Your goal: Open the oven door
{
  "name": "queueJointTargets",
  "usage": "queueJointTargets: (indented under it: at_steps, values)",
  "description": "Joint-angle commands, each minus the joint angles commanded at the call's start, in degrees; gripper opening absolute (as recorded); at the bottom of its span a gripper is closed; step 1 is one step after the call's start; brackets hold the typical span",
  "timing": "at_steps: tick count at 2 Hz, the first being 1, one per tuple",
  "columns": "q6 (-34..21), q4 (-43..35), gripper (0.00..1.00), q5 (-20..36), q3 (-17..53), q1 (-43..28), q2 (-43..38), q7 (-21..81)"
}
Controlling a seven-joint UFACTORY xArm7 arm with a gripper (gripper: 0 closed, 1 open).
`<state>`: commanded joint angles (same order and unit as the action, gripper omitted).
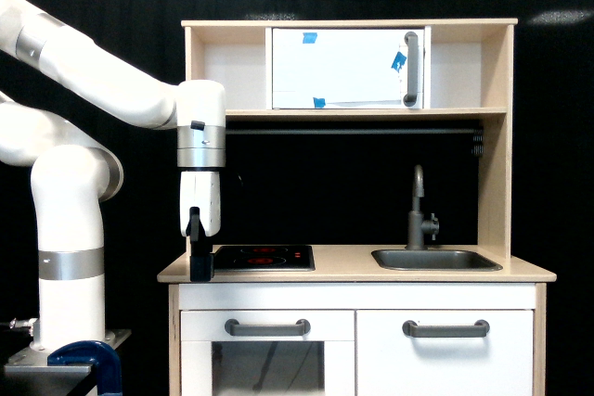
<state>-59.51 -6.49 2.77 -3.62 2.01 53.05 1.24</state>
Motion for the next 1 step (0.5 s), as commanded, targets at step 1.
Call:
queueJointTargets:
  at_steps: [1]
  values:
    - [1.6, -0.8, 1.00, -0.2, 0.8, -0.4, -2.4, 1.5]
